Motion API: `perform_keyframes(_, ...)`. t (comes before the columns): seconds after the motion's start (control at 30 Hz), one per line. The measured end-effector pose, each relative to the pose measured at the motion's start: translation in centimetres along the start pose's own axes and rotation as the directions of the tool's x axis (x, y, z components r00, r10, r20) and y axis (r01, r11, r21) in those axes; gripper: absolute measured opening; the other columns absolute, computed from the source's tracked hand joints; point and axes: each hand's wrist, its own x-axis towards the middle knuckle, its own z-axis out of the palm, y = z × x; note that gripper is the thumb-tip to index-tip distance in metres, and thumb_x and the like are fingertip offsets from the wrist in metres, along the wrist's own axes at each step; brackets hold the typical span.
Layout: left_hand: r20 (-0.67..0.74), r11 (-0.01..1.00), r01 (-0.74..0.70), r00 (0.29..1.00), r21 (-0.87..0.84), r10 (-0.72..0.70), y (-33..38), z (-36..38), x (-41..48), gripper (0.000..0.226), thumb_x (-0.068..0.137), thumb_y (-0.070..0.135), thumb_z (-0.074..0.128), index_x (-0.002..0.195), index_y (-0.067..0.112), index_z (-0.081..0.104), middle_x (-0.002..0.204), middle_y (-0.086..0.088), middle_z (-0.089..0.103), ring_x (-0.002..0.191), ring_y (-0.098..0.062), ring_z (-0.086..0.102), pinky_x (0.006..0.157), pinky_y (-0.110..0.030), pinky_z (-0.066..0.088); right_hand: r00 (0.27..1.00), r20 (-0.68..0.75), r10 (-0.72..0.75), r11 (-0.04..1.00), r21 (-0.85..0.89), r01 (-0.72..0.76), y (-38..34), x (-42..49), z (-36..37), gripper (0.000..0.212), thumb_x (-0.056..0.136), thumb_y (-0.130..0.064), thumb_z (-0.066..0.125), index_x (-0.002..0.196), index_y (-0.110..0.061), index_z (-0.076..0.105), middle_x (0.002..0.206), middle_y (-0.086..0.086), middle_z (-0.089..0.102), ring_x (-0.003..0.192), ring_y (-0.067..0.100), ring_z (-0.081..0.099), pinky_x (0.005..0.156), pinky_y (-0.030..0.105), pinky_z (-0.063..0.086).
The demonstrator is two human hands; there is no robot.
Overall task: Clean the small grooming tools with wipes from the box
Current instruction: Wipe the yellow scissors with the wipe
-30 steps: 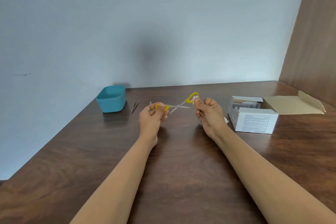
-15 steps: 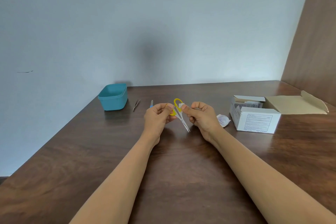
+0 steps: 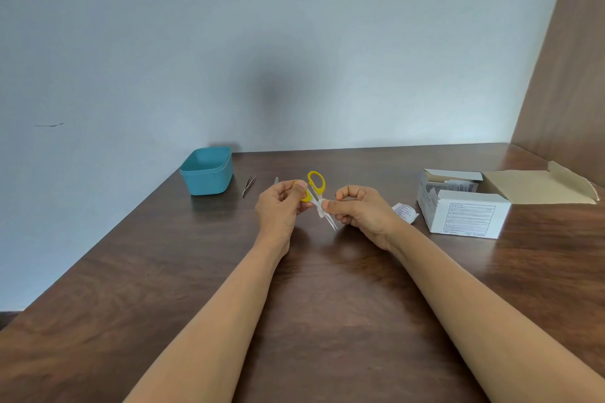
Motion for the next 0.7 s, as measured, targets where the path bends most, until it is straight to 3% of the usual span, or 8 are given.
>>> perform_keyframes(0.3, -0.137, 0.994, 0.019, 0.990, -0.109, -0.034, 0.26, -0.80, 0.63, 0.017, 0.089, 0.011, 0.066, 0.102, -0.001, 0.068, 0.078, -0.009, 0.068, 0.064, -0.015, 0.063, 0.058, -0.017, 0.055, 0.995, 0.096, 0.010, 0.995, -0.103, 0.000, 0.05, -0.11, -0.31, 0.030, 0.075, 0.002, 0.075, 0.068, -0.013, 0.050, 0.060, 0.007, 0.052, 0.051, 0.013, 0.045, 0.053, 0.020, 0.040)
perform_keyframes(0.7, 0.034, 1.000, -0.015, 0.999, 0.022, 0.015, 0.01, -0.25, 0.06, 0.007, 0.091, 0.011, 0.063, 0.090, 0.006, 0.068, 0.079, -0.011, 0.067, 0.062, -0.010, 0.064, 0.060, -0.018, 0.055, 0.999, 0.014, -0.038, 0.998, -0.045, 0.039, 0.67, 0.06, -0.44, 0.030, 0.073, 0.003, 0.076, 0.070, -0.014, 0.051, 0.045, -0.009, 0.053, 0.045, 0.005, 0.046, 0.052, 0.019, 0.039)
